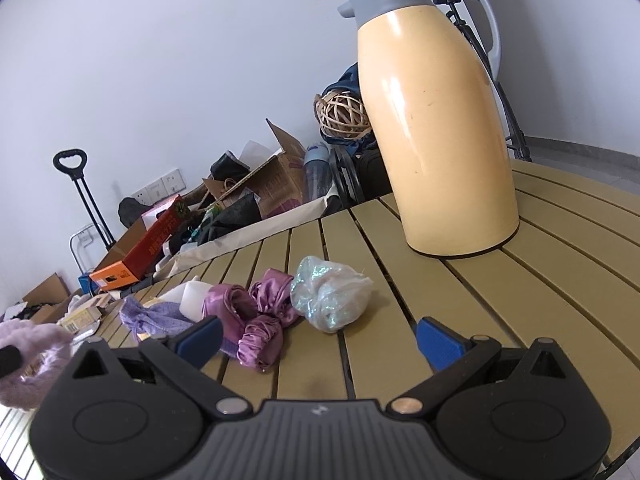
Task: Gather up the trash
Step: 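Grasp the lavender plush with the left tool while the right tool grasps the iridescent plastic bag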
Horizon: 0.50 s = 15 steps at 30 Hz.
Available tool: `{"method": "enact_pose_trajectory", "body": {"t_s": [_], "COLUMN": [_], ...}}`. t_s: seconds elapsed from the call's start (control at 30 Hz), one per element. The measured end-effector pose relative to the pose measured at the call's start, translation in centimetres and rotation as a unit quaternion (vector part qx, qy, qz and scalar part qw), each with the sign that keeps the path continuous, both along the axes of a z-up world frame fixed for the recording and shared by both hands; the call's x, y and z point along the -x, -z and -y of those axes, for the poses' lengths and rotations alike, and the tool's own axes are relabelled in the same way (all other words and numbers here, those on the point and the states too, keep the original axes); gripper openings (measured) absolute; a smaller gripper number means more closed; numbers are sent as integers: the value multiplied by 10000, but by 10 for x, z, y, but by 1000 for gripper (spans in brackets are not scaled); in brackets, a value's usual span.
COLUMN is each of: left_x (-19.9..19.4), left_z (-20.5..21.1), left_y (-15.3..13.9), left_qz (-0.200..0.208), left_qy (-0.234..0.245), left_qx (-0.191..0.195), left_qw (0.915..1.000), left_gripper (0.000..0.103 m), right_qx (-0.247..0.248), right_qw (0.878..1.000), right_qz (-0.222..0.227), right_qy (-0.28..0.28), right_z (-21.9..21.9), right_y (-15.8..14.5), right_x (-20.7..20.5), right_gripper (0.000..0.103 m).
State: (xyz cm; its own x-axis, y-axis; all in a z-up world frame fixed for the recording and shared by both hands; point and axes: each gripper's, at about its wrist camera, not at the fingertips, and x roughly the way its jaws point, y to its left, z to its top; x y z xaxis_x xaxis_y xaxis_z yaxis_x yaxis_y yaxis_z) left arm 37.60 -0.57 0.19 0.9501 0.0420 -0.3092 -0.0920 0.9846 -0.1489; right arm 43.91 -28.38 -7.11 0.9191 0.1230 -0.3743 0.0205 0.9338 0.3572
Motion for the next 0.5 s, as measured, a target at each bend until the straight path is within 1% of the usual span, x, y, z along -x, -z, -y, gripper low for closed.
{"method": "enact_pose_trajectory", "body": {"t_s": [0.2, 0.4, 0.43, 0.5], "left_x": [-9, -18, -20, -23], "left_z": [-17, -40, -43, -48], "left_y": [5, 11, 12, 14], "left_qz": [-69, -235, -262, -319], "left_qy": [-94, -192, -199, -218], "left_qx": [45, 202, 236, 282], "left_qw": [9999, 9993, 9992, 9989], "left_gripper": [30, 30, 30, 30], "right_qx": [387, 1004, 1096, 1168], "right_qw": [9992, 9947, 9936, 9922], "right_qz": [-17, -191, -256, -399], "right_qy": [58, -49, -68, -146], "right_z": [1, -9, -11, -15], "right_y": [-3, -10, -11, -11], "right_x": [-3, -23, -28, -41], "right_gripper": [103, 103, 102, 96]}}
